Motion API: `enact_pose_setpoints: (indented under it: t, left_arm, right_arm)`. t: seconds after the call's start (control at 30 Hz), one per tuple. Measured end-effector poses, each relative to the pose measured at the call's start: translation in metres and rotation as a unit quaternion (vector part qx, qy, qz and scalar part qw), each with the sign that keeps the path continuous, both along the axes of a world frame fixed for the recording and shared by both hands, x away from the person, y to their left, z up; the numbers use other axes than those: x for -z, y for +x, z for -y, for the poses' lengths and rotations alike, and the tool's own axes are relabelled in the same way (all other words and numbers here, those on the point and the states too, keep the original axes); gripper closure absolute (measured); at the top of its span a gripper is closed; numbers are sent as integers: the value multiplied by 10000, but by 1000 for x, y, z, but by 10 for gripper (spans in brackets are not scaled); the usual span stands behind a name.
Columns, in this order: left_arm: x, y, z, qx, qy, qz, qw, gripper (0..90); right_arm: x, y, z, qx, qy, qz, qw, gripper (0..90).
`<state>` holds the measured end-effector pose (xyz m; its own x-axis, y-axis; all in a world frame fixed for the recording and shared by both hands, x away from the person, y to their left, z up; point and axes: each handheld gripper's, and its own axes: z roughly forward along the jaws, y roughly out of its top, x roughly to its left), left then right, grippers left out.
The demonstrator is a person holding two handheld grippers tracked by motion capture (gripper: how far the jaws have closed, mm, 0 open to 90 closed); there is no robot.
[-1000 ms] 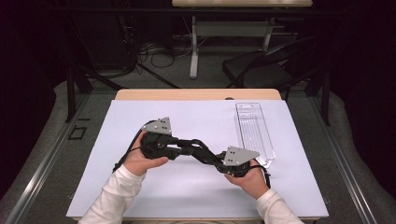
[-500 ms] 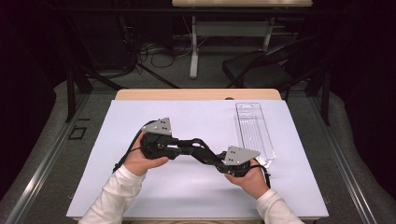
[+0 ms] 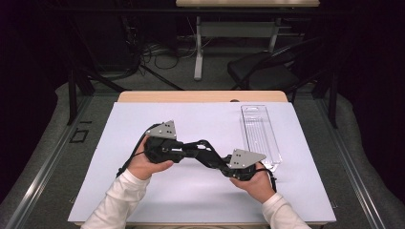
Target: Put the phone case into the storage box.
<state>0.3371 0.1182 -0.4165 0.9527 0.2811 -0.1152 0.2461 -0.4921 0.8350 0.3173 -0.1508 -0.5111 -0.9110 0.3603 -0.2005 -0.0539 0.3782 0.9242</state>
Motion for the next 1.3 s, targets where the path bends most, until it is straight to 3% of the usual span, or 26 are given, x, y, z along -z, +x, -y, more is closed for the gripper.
enact_pose_setpoints:
  t: [0.87,1.3]
  left_arm:
    - [1,-1,2,-26,-12,149,9999,809]
    - [3,0,2,-15,-53,76,10000,811]
  right_arm:
    - [1,2,1,49,106,-207,9997,845]
    - [2,3,2,123,152,-321,9993,796]
